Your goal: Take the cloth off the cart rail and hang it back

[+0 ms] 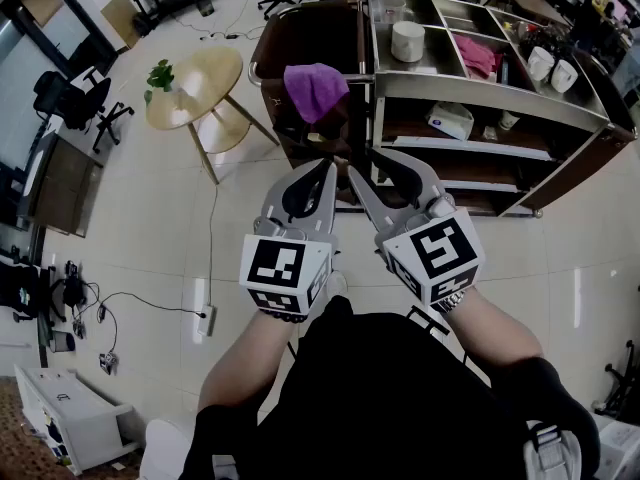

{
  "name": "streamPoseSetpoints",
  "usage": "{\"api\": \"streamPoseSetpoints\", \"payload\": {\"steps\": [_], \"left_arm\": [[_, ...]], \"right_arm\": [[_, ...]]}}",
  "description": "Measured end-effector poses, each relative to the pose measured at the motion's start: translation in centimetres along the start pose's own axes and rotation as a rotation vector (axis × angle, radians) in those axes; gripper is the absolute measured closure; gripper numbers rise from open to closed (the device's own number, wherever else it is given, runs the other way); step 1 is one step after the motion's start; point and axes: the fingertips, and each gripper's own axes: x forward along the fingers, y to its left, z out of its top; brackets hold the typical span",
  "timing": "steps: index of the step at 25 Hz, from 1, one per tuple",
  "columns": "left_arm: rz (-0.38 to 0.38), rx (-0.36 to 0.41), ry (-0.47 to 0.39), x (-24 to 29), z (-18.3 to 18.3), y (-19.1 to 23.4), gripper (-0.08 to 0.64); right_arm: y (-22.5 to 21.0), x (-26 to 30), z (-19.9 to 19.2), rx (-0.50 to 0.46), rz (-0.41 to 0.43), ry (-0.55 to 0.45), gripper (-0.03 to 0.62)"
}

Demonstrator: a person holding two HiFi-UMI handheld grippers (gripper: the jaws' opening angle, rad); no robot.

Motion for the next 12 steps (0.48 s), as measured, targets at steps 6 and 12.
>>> {"api": "streamPoseSetpoints", "payload": {"steps": [6, 12], "left_arm": [[-0.002, -0.011, 0.005, 2.1, -1.3, 3.0, 0.561], [-0.016, -0.029, 0.022, 5.5, -3.3, 6.9, 0.561]], "right_arm": [[-1.9, 4.0, -1.6, 0.011, -0.015, 0.025, 0.465], [-5.3, 9.2, -4.1, 0.035, -0.048, 0.077, 0.442]]}}
